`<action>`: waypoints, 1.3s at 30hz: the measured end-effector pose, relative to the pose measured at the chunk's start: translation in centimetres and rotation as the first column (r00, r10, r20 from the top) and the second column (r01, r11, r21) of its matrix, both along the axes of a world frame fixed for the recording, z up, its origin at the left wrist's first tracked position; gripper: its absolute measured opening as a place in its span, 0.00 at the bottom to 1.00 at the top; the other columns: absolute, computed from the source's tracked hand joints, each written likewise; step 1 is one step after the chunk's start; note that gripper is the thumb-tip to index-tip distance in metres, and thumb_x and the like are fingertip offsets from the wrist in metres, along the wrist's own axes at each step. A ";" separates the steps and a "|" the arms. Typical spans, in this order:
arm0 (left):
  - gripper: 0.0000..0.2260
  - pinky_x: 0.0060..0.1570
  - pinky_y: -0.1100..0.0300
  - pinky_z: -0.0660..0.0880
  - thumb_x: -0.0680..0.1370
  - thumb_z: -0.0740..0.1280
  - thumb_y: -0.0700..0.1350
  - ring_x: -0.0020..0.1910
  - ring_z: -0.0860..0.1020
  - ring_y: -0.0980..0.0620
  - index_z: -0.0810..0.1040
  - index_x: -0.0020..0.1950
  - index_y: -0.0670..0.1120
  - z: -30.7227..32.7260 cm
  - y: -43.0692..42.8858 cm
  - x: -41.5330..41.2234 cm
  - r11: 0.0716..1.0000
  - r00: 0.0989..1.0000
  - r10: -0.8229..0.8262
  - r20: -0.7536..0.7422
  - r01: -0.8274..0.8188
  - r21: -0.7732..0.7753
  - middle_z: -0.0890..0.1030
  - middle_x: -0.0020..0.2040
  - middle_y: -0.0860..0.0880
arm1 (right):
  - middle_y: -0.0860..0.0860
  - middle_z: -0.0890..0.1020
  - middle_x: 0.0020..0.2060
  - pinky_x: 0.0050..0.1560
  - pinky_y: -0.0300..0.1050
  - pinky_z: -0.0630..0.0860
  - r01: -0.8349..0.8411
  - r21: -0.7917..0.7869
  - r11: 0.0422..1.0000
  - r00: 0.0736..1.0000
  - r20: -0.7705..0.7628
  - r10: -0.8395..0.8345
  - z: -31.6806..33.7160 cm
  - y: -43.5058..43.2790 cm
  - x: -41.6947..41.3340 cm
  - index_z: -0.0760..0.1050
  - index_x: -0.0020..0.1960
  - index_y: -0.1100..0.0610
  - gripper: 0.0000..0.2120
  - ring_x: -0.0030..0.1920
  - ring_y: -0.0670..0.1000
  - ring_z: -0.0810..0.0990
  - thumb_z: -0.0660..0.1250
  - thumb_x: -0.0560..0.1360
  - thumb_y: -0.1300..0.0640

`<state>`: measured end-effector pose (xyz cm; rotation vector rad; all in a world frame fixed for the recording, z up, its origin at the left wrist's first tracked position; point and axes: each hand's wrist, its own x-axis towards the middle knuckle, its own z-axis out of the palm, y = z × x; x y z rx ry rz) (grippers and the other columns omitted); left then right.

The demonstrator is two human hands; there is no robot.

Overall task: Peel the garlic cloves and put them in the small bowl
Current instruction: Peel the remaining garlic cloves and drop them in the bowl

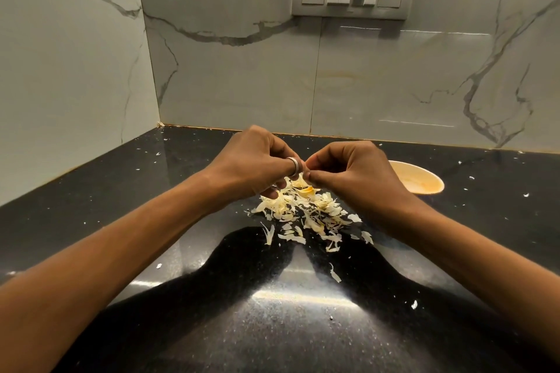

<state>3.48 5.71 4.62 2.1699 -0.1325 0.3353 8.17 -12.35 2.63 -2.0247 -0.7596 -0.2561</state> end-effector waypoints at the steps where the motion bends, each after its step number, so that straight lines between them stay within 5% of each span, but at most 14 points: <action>1: 0.05 0.34 0.59 0.81 0.78 0.70 0.39 0.34 0.81 0.55 0.86 0.45 0.44 -0.1 -0.1 0.0 1.000 1.000 0.007 -0.003 -0.007 0.007 0.85 0.39 0.47 | 0.48 0.86 0.37 0.45 0.43 0.83 0.026 -0.039 0.999 0.997 0.079 -0.023 -0.1 0.1 0.0 0.85 0.46 0.54 0.04 0.40 0.45 0.85 0.77 0.73 0.60; 8: 0.05 0.32 0.61 0.80 0.79 0.69 0.38 0.34 0.81 0.58 0.85 0.48 0.42 -0.4 -0.1 0.2 0.996 0.996 -0.004 -0.086 -0.004 -0.094 0.86 0.40 0.46 | 0.44 0.84 0.35 0.36 0.31 0.74 0.060 -0.100 0.993 0.963 0.269 -0.031 -0.5 0.3 -0.1 0.85 0.45 0.53 0.03 0.37 0.41 0.81 0.76 0.74 0.61; 22: 0.06 0.31 0.62 0.80 0.80 0.68 0.40 0.32 0.80 0.58 0.83 0.50 0.39 -0.3 -0.2 0.2 0.982 0.988 -0.021 -0.151 -0.008 -0.187 0.83 0.41 0.44 | 0.47 0.85 0.38 0.40 0.37 0.79 0.037 -0.098 0.995 0.931 0.366 0.002 -0.8 0.2 0.1 0.85 0.46 0.56 0.05 0.38 0.42 0.82 0.75 0.73 0.64; 39: 0.09 0.34 0.61 0.81 0.81 0.68 0.44 0.31 0.79 0.57 0.81 0.48 0.39 -0.3 -0.4 0.1 0.991 0.990 -0.002 -0.143 -0.018 -0.136 0.80 0.39 0.44 | 0.46 0.85 0.38 0.43 0.40 0.82 -0.006 -0.062 0.998 0.975 0.223 0.019 -0.1 0.4 -0.4 0.85 0.45 0.56 0.03 0.39 0.42 0.83 0.77 0.73 0.61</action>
